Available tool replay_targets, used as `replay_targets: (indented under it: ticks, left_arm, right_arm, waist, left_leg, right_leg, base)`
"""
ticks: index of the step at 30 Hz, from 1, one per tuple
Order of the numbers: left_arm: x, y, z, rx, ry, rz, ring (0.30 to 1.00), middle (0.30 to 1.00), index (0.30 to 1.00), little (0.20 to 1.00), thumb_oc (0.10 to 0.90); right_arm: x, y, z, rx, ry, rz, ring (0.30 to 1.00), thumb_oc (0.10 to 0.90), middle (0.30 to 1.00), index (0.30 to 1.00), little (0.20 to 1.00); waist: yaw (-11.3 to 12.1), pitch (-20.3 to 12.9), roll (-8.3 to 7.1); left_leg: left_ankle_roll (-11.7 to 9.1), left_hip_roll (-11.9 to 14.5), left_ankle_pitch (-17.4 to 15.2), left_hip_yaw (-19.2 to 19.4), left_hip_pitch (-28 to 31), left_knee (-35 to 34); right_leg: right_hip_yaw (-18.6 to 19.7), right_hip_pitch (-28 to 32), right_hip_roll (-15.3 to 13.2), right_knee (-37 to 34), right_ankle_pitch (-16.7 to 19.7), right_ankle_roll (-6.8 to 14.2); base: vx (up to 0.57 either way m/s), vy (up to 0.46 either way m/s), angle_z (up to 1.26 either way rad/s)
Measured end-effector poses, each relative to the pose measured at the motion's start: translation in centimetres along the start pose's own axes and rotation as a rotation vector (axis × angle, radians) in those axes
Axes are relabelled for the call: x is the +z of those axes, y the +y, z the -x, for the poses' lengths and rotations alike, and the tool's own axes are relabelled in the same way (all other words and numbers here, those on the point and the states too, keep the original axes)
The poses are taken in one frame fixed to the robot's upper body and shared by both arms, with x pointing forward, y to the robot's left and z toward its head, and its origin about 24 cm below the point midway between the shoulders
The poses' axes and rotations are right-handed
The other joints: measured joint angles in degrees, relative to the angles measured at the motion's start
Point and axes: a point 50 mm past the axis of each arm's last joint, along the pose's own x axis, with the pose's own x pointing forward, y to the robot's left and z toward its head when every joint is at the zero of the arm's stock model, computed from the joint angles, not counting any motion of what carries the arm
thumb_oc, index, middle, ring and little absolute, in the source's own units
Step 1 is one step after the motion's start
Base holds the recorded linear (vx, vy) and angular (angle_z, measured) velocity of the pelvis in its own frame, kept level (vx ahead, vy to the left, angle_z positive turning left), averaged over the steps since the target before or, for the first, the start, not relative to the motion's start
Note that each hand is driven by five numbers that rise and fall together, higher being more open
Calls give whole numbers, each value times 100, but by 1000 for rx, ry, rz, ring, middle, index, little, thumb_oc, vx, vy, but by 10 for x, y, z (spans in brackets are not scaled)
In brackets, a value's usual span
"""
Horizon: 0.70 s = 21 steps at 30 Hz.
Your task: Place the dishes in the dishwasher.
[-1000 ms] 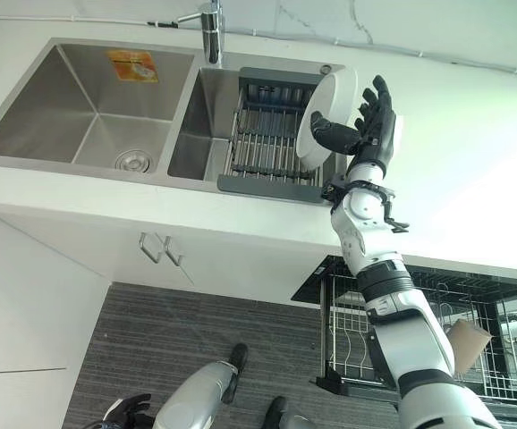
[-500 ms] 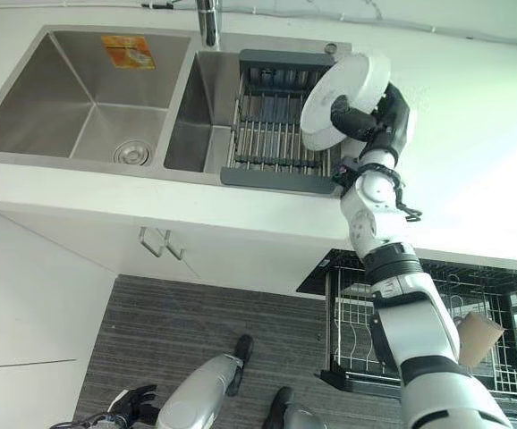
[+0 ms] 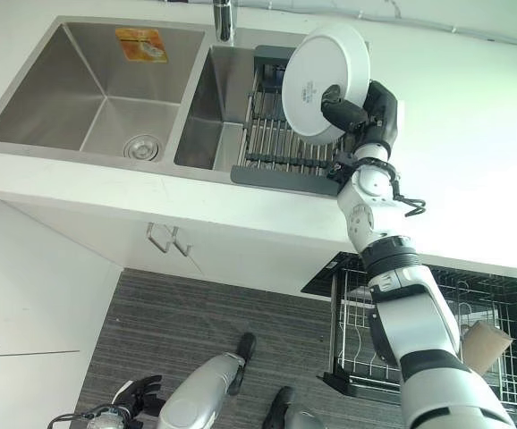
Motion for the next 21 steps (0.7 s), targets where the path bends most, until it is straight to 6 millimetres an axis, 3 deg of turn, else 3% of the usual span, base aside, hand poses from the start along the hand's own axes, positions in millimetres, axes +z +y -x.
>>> replay_targets:
  ticks: [3, 6, 10, 12, 14, 16, 19, 21]
  left_arm:
    - [-2, 1, 0, 5, 10, -1, 900, 900, 900, 900, 800]
    - [-4, 4, 0, 37, 21, 20, 900, 900, 900, 900, 800]
    - [-31, 11, 6, 98, 128, 99, 900, 900, 900, 900, 800]
    - [-41, 12, 9, 114, 167, 122, 900, 900, 900, 900, 800]
    - [-49, 11, 11, 129, 196, 135, 900, 900, 900, 900, 800]
    - [-55, 3, 12, 120, 226, 67, 900, 900, 900, 900, 800]
    - [-57, -17, 13, 68, 240, -55, 900, 900, 900, 900, 800]
    - [-60, -17, 14, 68, 250, -90, 900, 900, 900, 900, 800]
  right_arm:
    - [-4, 5, 2, 11, 15, -55, 300, 400, 300, 300, 300]
    - [1, 22, 20, 104, -64, -145, 300, 400, 300, 300, 300]
    - [2, 66, 72, 346, -123, -277, 300, 400, 300, 300, 300]
    - [0, 78, 89, 417, -122, -322, 300, 400, 300, 300, 300]
    - [-8, 79, 100, 429, -101, -356, 300, 400, 300, 300, 300]
    - [-22, 65, 113, 391, -70, -379, 300, 400, 300, 300, 300]
    - [-27, 58, 137, 403, -61, -429, 300, 400, 300, 300, 300]
    - [-34, 49, 150, 388, -36, -446, 300, 400, 300, 300, 300]
  waist:
    - [-20, 19, -66]
    - [-51, 2, -180]
    - [-279, -179, -455]
    - [-365, -341, -502]
    - [-520, -542, -490]
    - [-840, -936, -435]
    - [-1285, -1167, -231]
    - [-1304, -1241, -205]
  left_leg:
    - [-6, 37, 6, 19, 115, 0]
    - [-84, 130, -43, 104, 283, -12]
    - [-114, 388, -130, 481, 473, 15]
    - [-167, 592, -243, 769, 526, 59]
    - [-245, 717, -377, 964, 584, 108]
    - [-320, 833, -414, 1205, 698, 126]
    - [-307, 1016, -498, 1590, 809, 185]
    - [-321, 1059, -537, 1724, 923, 168]
  right_leg:
    - [1, 129, 26, -62, 15, -12]
    - [36, 266, 79, -151, 44, -21]
    - [-29, 329, 32, -215, 97, 1]
    - [-74, 310, -25, -235, 126, 46]
    - [-150, 316, -81, -233, 229, 79]
    - [54, 283, -31, -279, 280, 12]
    - [362, 171, 4, -299, 381, -37]
    - [512, 160, 7, -295, 404, -45]
  base:
    - [-32, -69, -7]
    - [-37, -87, -15]
    - [-51, -35, -58]
    - [-34, -41, -96]
    - [-31, -38, -72]
    - [-7, -42, -67]
    - [56, -13, -93]
    - [41, 9, -62]
